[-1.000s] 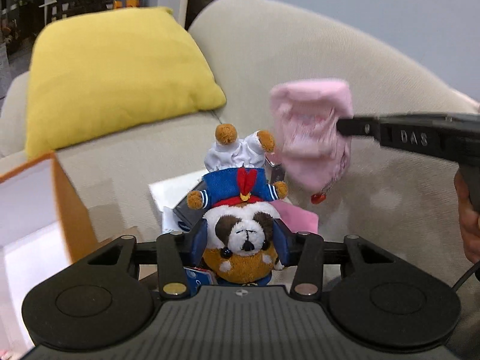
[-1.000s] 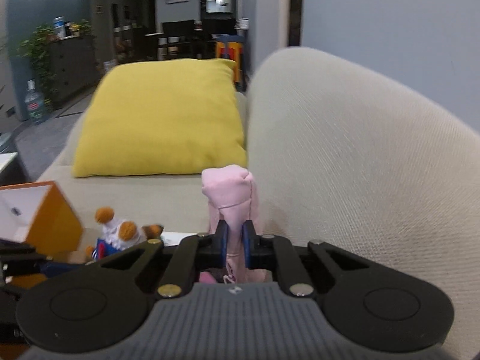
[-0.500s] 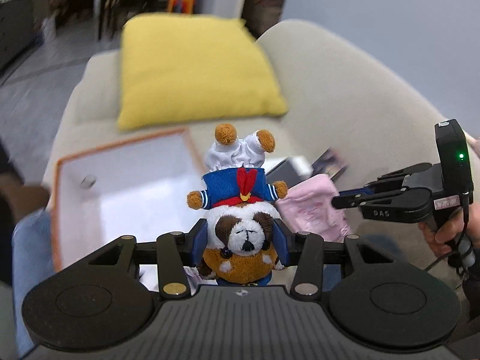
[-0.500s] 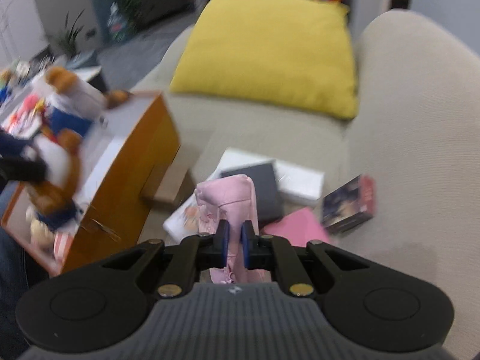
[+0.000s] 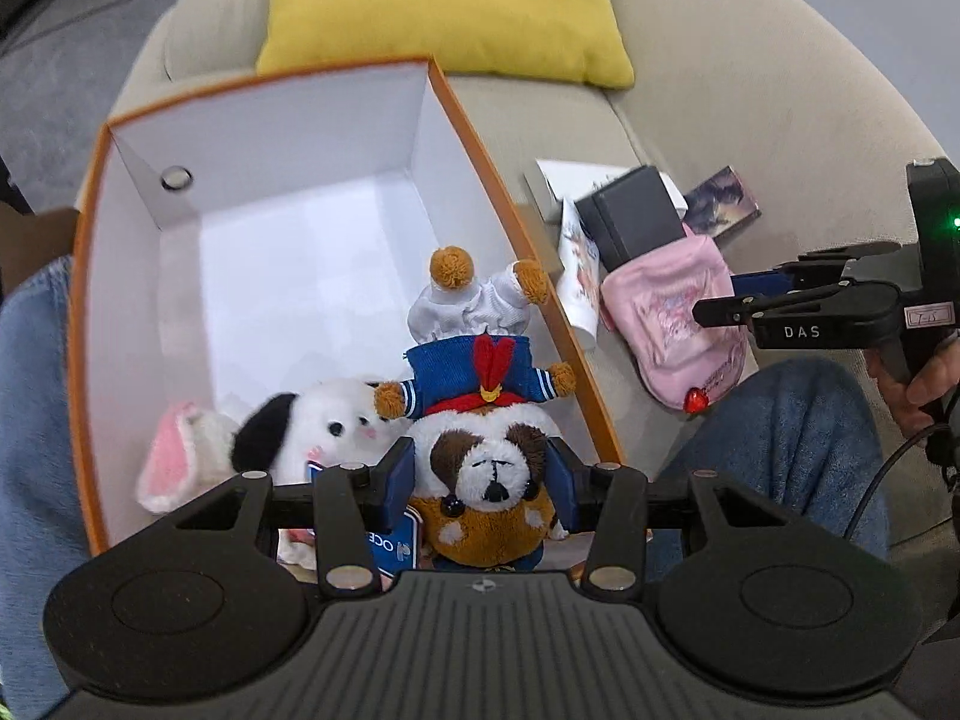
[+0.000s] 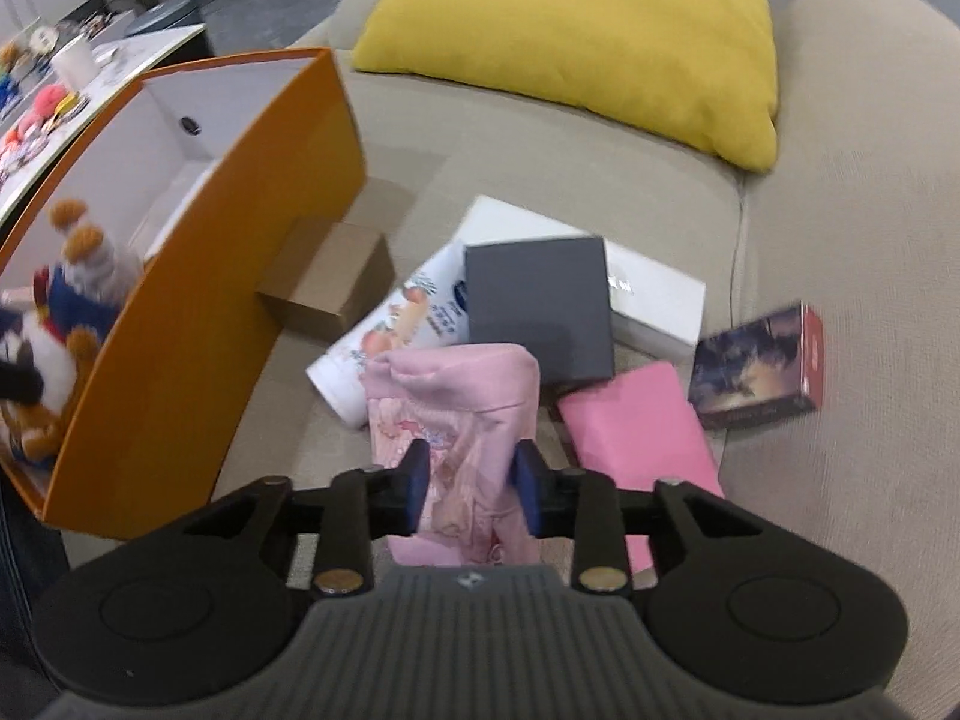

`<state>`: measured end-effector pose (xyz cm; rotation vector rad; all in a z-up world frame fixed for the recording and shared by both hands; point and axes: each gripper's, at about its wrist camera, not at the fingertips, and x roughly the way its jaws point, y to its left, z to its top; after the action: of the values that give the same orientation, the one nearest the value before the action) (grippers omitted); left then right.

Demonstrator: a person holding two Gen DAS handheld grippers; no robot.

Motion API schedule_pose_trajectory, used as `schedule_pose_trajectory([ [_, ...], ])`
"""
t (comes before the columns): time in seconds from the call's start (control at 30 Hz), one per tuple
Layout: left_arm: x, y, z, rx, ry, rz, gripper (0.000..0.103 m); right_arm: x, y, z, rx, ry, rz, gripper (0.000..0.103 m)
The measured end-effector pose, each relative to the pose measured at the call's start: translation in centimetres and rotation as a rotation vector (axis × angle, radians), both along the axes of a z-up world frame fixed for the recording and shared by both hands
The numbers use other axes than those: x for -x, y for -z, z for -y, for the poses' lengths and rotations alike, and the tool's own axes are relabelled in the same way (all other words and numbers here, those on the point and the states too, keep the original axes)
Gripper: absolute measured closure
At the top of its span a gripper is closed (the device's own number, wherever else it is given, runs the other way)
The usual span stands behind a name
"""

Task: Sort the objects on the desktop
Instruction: 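Carry the sailor bear into the white box with the left gripper while the right holds the pink pouch, then open the left gripper to release the bear beside the dog plush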

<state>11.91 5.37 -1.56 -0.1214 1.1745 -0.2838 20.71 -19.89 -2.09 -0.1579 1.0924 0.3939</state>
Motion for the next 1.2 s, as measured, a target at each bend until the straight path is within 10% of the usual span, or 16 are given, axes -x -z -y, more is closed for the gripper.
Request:
schedule_pose_trajectory([
  [0.23, -1.1, 2.2, 0.4, 0.004, 0.000, -0.070, 0.050, -1.0, 3.0, 3.8, -0.112, 0.164, -0.175, 0.037],
  [0.57, -2.1, 3.7, 1.4, -0.016, 0.020, -0.129, 0.050, -2.5, 6.0, 6.9, -0.345, 0.274, -0.425, 0.036],
  [0.83, -2.7, 5.5, 2.5, -0.060, 0.035, -0.160, 0.050, -1.0, 5.2, 6.5, -0.302, 0.293, -0.341, 0.082],
  [1.2, -1.8, 4.7, 0.9, -0.007, 0.027, -0.096, 0.045, 0.8, -1.2, 5.0, -0.317, 0.202, -0.171, 0.090],
])
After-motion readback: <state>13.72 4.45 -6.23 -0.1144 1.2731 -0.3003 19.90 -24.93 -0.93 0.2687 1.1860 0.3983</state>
